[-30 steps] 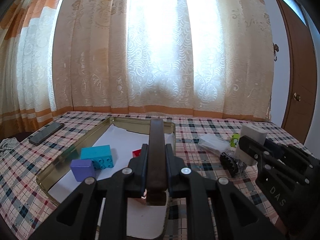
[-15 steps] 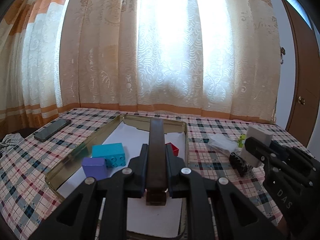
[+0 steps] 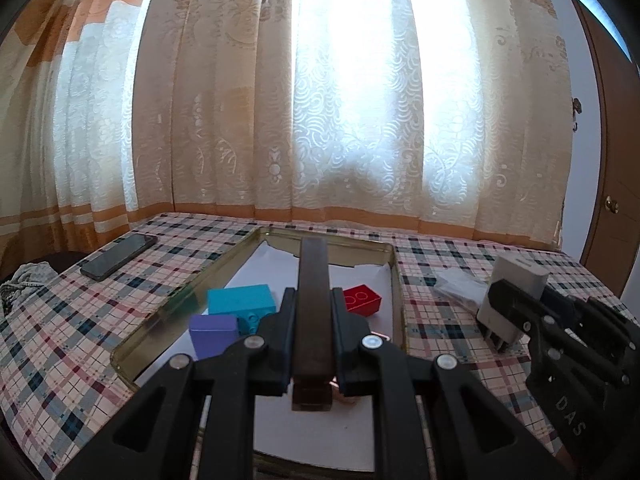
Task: Organize rigid objects
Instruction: 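Carry the held charger and bar over the tray with both tools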
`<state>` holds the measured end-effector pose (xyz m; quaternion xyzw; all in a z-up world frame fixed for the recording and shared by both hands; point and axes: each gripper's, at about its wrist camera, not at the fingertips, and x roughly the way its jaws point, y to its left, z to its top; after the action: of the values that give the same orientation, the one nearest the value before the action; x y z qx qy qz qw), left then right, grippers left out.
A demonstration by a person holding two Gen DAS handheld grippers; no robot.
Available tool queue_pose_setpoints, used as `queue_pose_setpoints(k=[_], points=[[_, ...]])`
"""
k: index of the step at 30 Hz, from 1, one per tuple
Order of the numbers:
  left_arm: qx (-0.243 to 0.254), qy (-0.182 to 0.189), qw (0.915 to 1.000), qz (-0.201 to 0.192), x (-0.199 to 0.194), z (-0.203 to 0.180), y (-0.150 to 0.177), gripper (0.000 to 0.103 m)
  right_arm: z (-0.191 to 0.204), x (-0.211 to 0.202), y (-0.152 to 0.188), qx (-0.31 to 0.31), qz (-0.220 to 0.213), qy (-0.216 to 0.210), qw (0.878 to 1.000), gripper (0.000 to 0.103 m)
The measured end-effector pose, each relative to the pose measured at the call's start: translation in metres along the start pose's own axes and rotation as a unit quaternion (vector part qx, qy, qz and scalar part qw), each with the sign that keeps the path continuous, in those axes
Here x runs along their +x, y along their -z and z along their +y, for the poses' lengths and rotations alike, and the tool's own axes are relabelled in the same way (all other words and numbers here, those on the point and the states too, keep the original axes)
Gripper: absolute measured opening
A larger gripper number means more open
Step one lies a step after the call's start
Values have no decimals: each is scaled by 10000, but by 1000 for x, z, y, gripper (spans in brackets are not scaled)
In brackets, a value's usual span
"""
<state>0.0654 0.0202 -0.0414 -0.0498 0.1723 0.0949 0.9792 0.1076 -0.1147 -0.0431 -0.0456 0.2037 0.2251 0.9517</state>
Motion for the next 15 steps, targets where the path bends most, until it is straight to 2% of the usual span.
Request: queue_pose_setpoints(k=[15], points=[[-88, -170, 9998, 42, 2, 20, -1, 14, 20, 5, -1, -120, 23, -199, 9997, 24]])
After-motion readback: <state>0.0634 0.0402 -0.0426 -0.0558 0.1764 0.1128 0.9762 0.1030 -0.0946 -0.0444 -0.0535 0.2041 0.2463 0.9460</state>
